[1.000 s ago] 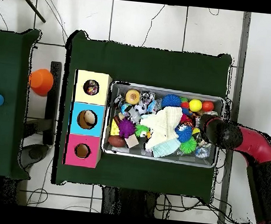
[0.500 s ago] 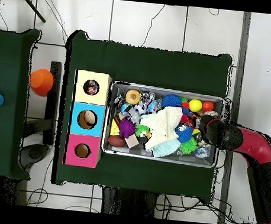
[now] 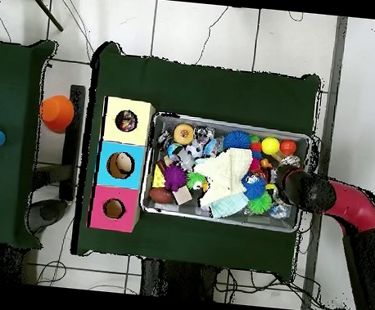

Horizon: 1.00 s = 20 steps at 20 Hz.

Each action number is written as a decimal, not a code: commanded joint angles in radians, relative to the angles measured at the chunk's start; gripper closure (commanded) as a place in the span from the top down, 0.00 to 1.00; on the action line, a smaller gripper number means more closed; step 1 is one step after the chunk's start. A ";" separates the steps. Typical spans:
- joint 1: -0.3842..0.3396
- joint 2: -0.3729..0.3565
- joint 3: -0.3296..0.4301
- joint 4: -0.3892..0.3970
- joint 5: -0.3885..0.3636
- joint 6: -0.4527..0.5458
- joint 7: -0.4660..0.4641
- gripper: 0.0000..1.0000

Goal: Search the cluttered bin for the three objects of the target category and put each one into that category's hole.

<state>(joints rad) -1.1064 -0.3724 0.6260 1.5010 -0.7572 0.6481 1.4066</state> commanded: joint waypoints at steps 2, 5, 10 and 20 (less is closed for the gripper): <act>-0.043 -0.004 -0.133 0.037 -0.098 0.123 -0.220 1.00; -0.039 -0.006 -0.137 0.037 -0.099 0.116 -0.212 1.00; -0.038 -0.005 -0.133 0.036 -0.101 0.096 -0.218 0.00; -0.019 -0.006 -0.144 0.024 -0.092 0.118 -0.211 0.00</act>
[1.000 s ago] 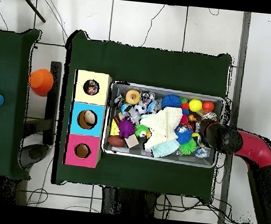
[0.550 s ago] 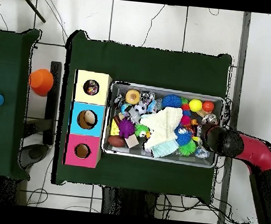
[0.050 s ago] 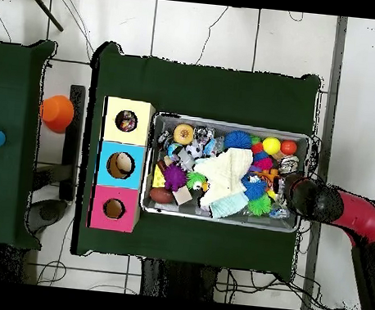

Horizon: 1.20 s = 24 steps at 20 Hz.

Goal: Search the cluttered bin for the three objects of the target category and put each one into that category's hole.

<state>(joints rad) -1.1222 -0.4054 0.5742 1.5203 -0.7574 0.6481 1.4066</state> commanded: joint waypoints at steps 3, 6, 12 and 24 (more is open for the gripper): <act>0.001 0.026 -0.095 0.004 -0.092 0.119 -0.210 0.00; 0.006 0.024 -0.098 0.003 -0.091 0.121 -0.205 0.00; 0.049 0.006 -0.116 -0.012 -0.061 0.187 -0.169 0.00; 0.169 -0.094 -0.166 0.010 -0.012 0.267 -0.088 0.00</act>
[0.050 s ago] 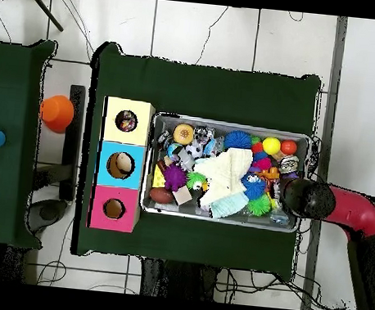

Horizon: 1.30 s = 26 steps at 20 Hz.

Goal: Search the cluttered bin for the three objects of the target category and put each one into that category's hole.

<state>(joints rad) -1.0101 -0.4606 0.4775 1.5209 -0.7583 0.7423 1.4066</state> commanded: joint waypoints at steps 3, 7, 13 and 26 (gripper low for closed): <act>0.077 -0.049 -0.074 0.009 0.000 0.191 -0.075 0.00; 0.099 -0.062 -0.079 0.009 0.010 0.211 -0.060 0.00; 0.119 -0.073 -0.083 0.006 0.028 0.224 -0.048 0.00; 0.133 -0.060 -0.072 -0.015 0.049 0.182 -0.044 1.00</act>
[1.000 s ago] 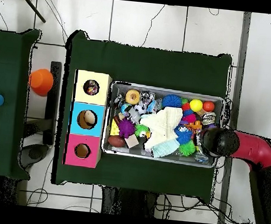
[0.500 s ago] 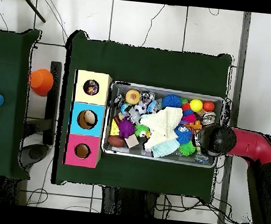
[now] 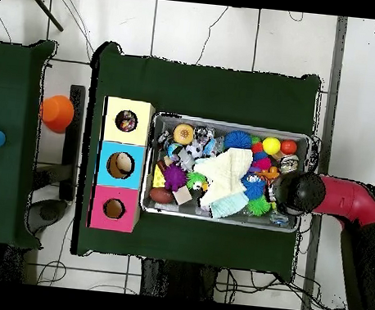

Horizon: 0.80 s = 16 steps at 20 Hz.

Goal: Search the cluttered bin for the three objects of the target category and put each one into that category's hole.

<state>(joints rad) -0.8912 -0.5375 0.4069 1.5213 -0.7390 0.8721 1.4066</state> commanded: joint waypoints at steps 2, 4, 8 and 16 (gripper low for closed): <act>0.000 0.013 0.013 0.001 0.030 0.010 -0.047 1.00; -0.005 0.025 0.019 -0.004 0.032 -0.013 -0.042 1.00; -0.019 0.047 0.025 -0.012 0.030 -0.037 -0.049 1.00; -0.043 0.166 0.021 -0.091 -0.016 -0.097 -0.067 1.00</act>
<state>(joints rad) -0.9088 -0.4836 0.4072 1.5010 -0.7334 0.8586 1.4066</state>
